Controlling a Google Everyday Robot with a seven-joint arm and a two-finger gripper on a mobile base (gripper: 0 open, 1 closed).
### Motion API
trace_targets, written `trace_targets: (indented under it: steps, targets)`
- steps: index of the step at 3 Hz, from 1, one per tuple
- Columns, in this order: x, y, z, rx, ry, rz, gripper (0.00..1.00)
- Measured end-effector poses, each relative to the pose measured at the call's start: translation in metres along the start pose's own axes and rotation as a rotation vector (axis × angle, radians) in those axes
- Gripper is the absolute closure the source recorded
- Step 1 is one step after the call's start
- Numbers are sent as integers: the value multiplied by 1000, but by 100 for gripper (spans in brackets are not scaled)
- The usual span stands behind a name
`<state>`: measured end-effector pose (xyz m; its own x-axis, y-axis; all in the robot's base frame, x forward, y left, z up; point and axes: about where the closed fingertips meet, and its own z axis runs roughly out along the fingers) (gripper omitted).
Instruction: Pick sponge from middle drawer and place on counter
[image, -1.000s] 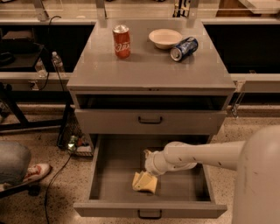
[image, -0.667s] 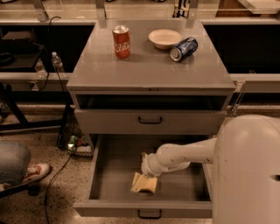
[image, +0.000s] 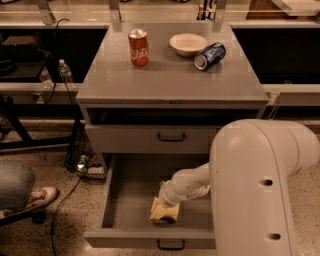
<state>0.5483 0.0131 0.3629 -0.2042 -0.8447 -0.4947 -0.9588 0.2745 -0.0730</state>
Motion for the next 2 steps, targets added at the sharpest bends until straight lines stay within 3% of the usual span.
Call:
trace_targets:
  steps: [2]
  targets:
    - [29,5,-2,2,35,50,62]
